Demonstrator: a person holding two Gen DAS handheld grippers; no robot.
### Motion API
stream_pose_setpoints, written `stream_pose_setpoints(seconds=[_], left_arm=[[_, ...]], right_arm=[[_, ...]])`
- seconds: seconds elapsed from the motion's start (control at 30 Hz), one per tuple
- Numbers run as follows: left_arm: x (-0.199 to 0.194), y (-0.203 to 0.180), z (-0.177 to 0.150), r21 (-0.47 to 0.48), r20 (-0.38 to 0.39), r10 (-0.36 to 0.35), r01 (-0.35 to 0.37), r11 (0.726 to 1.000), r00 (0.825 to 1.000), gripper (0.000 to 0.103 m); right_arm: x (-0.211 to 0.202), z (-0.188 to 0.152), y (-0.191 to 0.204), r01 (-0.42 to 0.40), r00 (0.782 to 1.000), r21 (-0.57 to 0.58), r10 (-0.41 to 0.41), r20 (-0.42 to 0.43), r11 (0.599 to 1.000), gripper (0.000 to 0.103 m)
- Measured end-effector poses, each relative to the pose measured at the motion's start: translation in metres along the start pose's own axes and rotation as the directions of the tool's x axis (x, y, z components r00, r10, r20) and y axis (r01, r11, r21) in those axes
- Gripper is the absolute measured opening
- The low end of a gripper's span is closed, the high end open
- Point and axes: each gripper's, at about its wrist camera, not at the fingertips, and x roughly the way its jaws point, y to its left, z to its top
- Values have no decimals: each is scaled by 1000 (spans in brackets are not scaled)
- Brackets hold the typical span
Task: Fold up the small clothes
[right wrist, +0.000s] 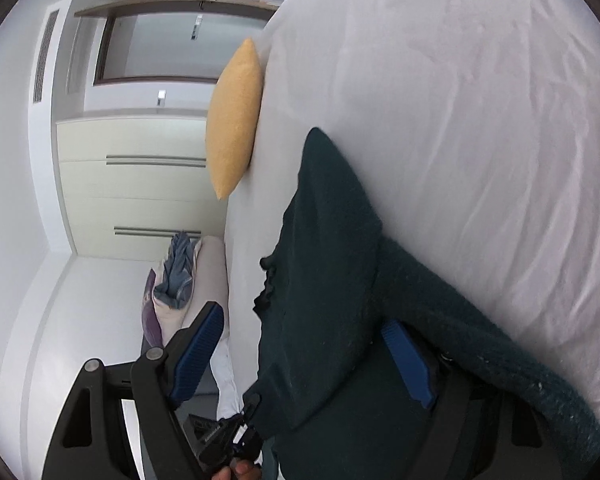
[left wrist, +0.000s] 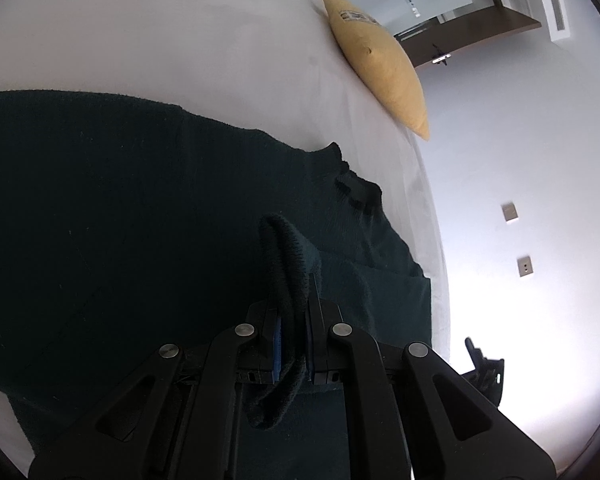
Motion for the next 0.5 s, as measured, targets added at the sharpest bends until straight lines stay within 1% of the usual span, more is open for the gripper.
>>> stream_pose_setpoints(seconds=[0.03,0.1,0.13,0.17,0.23,0.27,0.33,0.4,0.5], left_arm=[[0,0,0,0,1,-4,4,1000,1000,7],[1,-2,-1,0,3,-8,8,1000,1000,7],[0,-4,-2,1,3,-12,12,1000,1000,7],[0,-7,-4,7,2,-13,13,1000,1000,7],[-1,-11,-5,18,4,-10,10,1000,1000,7],[-4,-13,-4,20,7,-8,8,1000,1000,7],[-5,-12,-3,14,12,-9,9,1000,1000,7],[-5,-11,-3,10,12,-5,5,1000,1000,7],[0,-7,-7,1,1,-2,2,1000,1000,7]], right_arm=[[1,-4,2,15,1000,-1,-15,-19,1000,83],[6,-14,3,-5,998,8,5,-59,1000,84],[9,-17,3,2,998,5,-2,-59,1000,84],[10,-18,3,8,999,1,-8,-47,1000,84],[12,-13,-1,-7,1000,16,8,-19,1000,83],[12,-9,-3,-18,1000,33,18,-1,999,82],[6,2,-3,-20,999,27,19,36,999,81],[1,8,-5,-29,999,23,28,46,999,80],[-4,16,-8,-23,998,15,22,61,1000,75]])
